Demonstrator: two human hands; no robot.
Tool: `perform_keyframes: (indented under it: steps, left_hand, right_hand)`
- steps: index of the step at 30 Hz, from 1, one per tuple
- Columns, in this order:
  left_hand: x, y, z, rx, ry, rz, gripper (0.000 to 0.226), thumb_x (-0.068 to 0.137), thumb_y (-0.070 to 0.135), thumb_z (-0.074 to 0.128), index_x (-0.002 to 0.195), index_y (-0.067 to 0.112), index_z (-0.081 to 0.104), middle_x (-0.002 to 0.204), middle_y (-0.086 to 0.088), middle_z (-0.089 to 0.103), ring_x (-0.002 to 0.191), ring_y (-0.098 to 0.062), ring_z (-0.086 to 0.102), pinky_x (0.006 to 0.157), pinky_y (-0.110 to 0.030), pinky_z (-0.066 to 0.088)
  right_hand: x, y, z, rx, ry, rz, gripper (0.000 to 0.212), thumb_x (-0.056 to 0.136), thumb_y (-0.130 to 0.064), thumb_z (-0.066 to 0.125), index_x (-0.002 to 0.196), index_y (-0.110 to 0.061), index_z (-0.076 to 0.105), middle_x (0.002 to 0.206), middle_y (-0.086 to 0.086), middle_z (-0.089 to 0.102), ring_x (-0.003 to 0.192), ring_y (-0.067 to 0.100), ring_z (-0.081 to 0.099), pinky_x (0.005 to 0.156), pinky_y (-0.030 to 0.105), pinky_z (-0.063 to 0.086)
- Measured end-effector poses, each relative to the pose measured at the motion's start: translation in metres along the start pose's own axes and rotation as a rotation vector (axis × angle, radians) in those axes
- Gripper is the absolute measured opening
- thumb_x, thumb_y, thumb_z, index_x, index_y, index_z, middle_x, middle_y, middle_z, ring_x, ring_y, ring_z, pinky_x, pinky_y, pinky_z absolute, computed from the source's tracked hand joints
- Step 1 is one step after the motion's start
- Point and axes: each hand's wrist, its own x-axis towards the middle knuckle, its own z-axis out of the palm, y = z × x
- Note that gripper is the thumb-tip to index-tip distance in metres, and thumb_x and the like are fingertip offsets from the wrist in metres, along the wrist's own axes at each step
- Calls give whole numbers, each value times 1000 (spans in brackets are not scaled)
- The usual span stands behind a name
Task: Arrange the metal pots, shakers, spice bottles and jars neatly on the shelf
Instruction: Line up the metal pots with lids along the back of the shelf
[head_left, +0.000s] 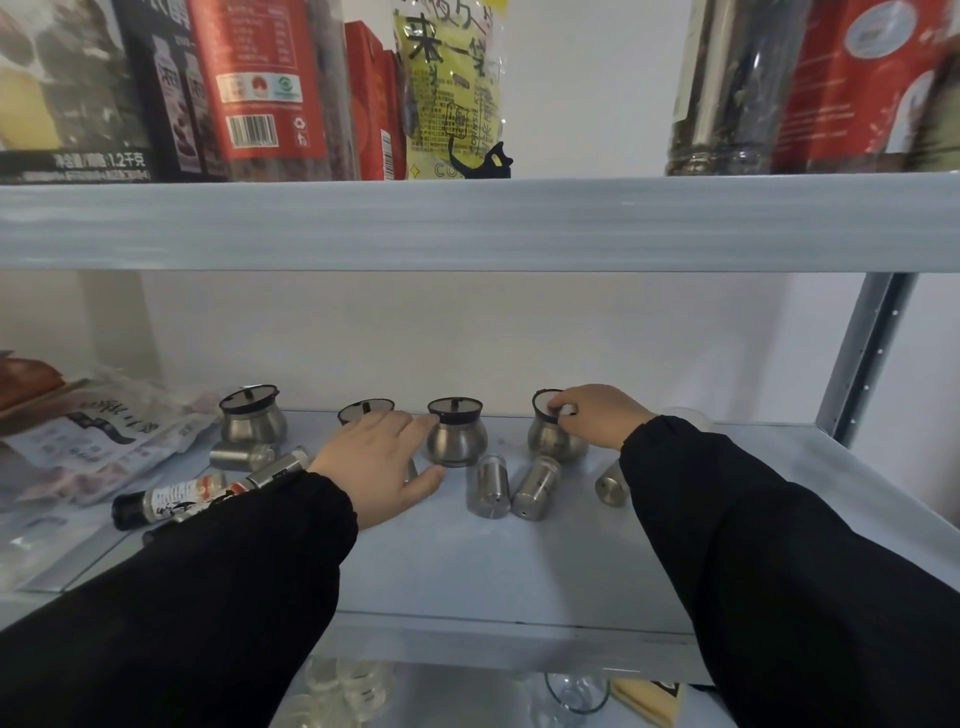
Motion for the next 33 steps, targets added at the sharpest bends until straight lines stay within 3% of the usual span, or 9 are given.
perform_keyframes:
  steps: [9,13,15,21,24,25,29,33]
  left_hand:
    - [-6,-8,-2,-4,-4,25,77,83,69,26,148,29,35,140,3,49,134,-22,38,110,-39,34]
    - [-13,-26,-8,-7,20,15,75,84,68,27,147,28,37,145,1,48,137,-22,37,112,-39,34]
    - [-19,-37,-11,-4,37,8,73,85,67,28,146,27,38,144,2,48,136,-21,40,110,-39,36]
    - [-45,-73,-20,-18,18,25,75,85,68,24,145,26,39,139,1,52,130,-22,44,105,-40,39]
    - [-57,-96,-20,-14,-5,44,73,88,69,25,146,27,37,135,1,53,128,-21,44,104,-40,39]
    - [-59,-103,-20,-19,-16,47,73,88,70,25,147,27,35,135,1,53,128,-21,44,104,-41,39]
    - [-64,-125,-20,-41,-13,57,72,88,68,24,147,28,33,137,0,53,130,-22,44,106,-43,38]
    - [-68,-130,-18,-80,-1,86,71,90,65,18,145,25,38,132,-1,57,126,-23,47,103,-42,41]
  right_hand:
    - [-6,-7,3,38,21,70,42,96,-19,45,136,-21,56,143,8,53,129,28,48,105,34,38]
    - [-2,-36,-1,188,172,90,72,91,-40,50,155,-34,18,164,9,12,151,27,5,118,45,22]
    - [6,-63,-5,220,190,48,76,90,-46,50,156,-35,13,165,8,7,152,26,0,119,46,19]
    - [34,-126,24,158,19,35,77,85,-63,51,153,-34,28,157,10,31,141,31,35,110,41,35]
    - [40,-148,39,44,-18,5,46,92,-56,47,123,-24,60,129,6,59,121,30,54,95,37,44]
    - [42,-152,41,24,-6,0,43,94,-52,46,117,-21,63,121,5,64,115,29,58,92,36,46]
    - [43,-156,44,60,51,64,40,96,-44,49,128,-23,63,126,2,64,112,23,57,84,29,41]
    - [40,-154,36,0,-17,65,32,96,-30,51,126,-25,62,124,3,63,106,23,56,80,27,37]
